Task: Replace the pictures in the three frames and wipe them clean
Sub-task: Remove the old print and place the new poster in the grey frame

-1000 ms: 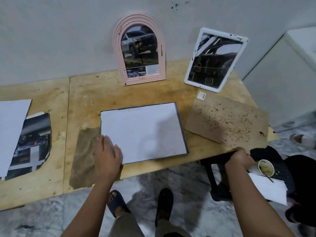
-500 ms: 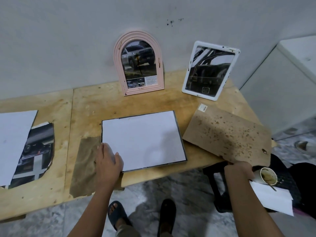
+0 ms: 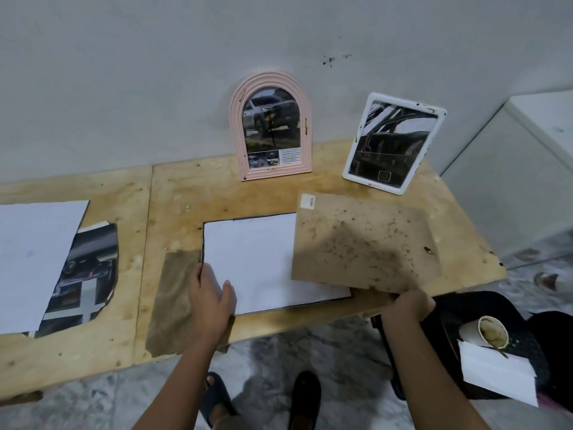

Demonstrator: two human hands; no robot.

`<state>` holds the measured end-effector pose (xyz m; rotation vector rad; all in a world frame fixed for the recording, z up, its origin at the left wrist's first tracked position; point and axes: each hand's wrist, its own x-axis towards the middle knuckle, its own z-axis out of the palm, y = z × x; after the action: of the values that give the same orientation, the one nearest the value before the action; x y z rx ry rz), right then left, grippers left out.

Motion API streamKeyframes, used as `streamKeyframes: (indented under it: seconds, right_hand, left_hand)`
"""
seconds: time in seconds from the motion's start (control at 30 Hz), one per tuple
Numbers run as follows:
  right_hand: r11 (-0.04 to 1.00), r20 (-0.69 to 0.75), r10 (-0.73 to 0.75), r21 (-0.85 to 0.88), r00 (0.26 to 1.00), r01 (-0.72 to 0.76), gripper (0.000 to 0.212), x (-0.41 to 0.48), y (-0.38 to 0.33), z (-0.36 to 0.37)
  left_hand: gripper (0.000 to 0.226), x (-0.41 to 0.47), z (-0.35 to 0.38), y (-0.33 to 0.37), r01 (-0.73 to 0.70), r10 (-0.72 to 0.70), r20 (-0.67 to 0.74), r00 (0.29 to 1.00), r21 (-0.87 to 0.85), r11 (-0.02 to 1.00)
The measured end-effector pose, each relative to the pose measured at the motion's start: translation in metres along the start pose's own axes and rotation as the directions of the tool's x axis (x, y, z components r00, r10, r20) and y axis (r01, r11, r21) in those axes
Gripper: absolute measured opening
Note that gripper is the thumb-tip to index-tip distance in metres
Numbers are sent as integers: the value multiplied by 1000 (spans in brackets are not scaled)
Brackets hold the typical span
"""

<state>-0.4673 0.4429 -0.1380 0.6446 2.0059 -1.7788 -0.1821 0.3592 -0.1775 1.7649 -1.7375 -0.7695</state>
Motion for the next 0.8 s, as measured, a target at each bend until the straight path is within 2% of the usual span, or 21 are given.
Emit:
streamKeyframes:
  seconds: [0.03,0.07,0.13,0.23,0.33,0.47,0.53,0.63,0.8]
  right_hand:
    - [997,4,43,62,999,-44,34,-2,8,6]
    - [997,35,61,45,998,-62,33,-5,17,10]
    - [996,103,52,-82,993,-43,32,-26,28,19]
    - [983,177,17,-182,984,15,31,-45,43,25]
    - [956,190,-2,-287,982,58,28,-56,53,26]
    - [909,257,10,-405,966,98,17,-52,63,23]
    - [829,365,-19,-515,931,219,18,-47,66,16]
    - [621,506,-110,-637,856,456,30,-40,69,8]
    - [287,621,-155,-716,769,636,50,-31,52,13]
  left_hand:
    - [18,0,-2,2,-2,2,-23,1000,-25,1000]
    - [18,0,-4,5,18,-20,-39,999,-54,998]
    - [15,4,-5,5,133,-140,-35,990,-148,980]
    - [42,13,-5,5,334,-342,23,940,-281,900]
    - [41,14,-4,10,369,-370,72,926,-376,850]
    - [40,13,-3,8,305,-307,45,951,-320,897]
    - [40,12,-4,7,270,-267,48,962,-271,924]
    - [39,12,-5,6,204,-199,46,979,-181,962]
    - [33,17,0,3,173,-172,20,985,-67,983]
